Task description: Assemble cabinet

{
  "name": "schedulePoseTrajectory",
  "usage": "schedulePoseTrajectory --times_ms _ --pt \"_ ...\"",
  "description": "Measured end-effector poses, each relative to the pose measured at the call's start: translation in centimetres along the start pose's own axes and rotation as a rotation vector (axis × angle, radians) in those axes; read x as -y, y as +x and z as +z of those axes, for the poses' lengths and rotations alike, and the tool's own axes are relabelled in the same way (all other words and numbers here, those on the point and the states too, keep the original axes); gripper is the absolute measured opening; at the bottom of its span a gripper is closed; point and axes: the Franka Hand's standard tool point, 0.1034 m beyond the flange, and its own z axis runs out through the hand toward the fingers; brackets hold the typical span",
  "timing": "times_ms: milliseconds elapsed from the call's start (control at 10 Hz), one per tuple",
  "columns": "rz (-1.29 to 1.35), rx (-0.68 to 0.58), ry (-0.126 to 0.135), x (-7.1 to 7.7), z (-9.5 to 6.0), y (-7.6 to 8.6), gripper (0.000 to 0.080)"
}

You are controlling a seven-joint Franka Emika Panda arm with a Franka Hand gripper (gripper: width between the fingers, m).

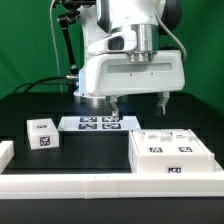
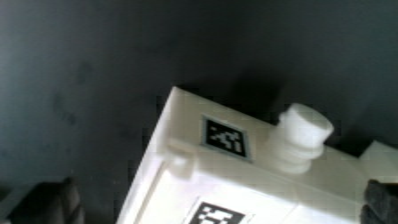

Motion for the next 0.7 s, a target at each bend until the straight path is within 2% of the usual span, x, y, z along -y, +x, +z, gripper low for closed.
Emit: schedulePoseTrajectory --times_ms 300,500,700 --pt "0.204 -0.01 0.012 0.5 0.2 0.0 0.0797" --pt "0.2 -0.027 0.017 2.5 1.3 -0.4 0.0797" --pt "0.191 -0.019 0.019 3.2 2.3 -0.9 0.0797"
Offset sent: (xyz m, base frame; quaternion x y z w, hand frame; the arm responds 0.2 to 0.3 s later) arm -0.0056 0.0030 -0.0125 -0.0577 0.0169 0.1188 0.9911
